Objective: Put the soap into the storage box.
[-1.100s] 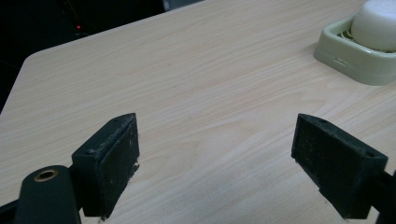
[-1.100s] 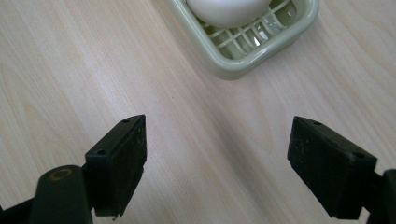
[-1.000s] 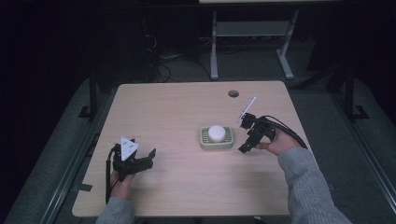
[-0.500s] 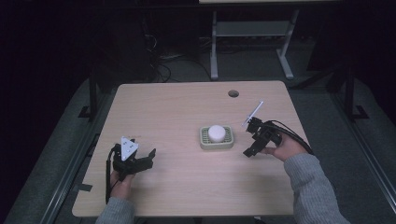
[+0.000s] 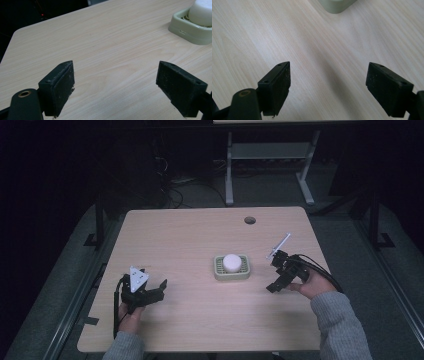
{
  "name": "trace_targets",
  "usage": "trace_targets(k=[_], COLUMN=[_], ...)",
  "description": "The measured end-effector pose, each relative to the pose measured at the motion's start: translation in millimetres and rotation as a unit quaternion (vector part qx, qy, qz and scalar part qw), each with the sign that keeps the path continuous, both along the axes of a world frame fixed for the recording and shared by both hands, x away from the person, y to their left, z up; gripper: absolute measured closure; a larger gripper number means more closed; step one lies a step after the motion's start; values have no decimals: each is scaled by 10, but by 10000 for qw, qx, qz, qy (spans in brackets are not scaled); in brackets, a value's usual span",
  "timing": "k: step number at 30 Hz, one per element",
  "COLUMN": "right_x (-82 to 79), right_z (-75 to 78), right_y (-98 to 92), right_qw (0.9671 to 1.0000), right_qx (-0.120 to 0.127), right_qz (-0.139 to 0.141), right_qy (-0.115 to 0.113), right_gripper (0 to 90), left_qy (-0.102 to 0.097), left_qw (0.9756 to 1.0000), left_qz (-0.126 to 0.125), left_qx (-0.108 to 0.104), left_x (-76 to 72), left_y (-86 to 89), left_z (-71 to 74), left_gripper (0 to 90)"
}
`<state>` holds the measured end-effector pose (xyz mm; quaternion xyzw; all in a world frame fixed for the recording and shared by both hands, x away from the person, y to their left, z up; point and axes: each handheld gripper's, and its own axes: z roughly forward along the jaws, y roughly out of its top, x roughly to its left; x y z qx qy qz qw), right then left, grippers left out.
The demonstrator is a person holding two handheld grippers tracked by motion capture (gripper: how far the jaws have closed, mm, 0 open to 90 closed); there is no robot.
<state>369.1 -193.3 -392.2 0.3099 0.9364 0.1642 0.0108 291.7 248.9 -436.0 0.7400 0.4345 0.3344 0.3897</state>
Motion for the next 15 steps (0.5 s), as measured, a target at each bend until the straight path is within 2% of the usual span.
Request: trace_targets(k=[15], right_x=[-162], right_z=[-86], right_y=[-155], right_qw=[9998], right_qx=[101], right_qz=[-146], right_qy=[-28], right_gripper=[198], left_qy=[4], left_qw=[10000], left_qz=[-4], left_qx=[25], left_x=[-1], left_y=[-11], left_z=[-3], left_gripper=[148])
